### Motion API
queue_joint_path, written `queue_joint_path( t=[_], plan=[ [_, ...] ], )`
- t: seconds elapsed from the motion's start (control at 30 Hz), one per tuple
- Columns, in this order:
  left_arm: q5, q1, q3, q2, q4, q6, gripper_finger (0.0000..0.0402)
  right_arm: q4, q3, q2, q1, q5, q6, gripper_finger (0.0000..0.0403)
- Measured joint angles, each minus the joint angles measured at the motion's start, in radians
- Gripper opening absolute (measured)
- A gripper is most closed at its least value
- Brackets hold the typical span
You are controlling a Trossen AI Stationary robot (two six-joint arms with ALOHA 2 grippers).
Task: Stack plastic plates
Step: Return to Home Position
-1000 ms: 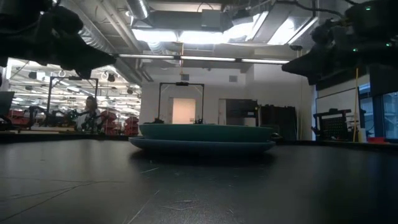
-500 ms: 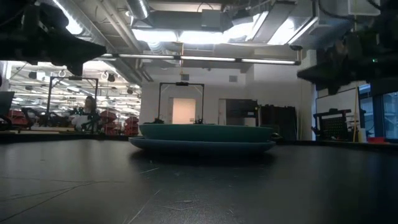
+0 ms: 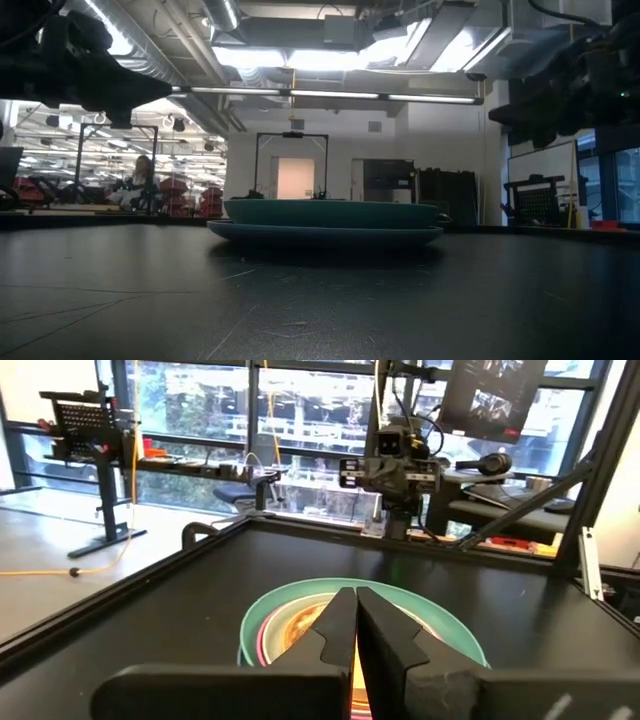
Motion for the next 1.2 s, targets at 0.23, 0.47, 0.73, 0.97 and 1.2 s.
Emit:
queue_joint_path(
  t=[0.23,0.47,0.73,0.97,1.2],
  plan=[
    [-0.003,0.0,0.0,0.0,0.0,0.0,0.0006,-0.003,0.0,0.0,0.069,0.018,0.001,0.0005],
    [-0.003,0.0,0.0,0.0,0.0,0.0,0.0006,-0.003,0.0,0.0,0.069,0.015,0.002,0.0005],
    [-0.003,0.0,0.0,0.0,0.0,0.001,0.0006,-0.003,0.0,0.0,0.069,0.012,0.003,0.0005],
    [-0.004,0.0,0.0,0.0,0.0,0.001,0.0006,-0.003,0.0,0.0,0.068,0.011,0.003,0.0005],
    [-0.004,0.0,0.0,0.0,0.001,0.001,0.0006,-0.004,0.0,0.0,0.068,0.011,0.004,0.0005]
  ],
)
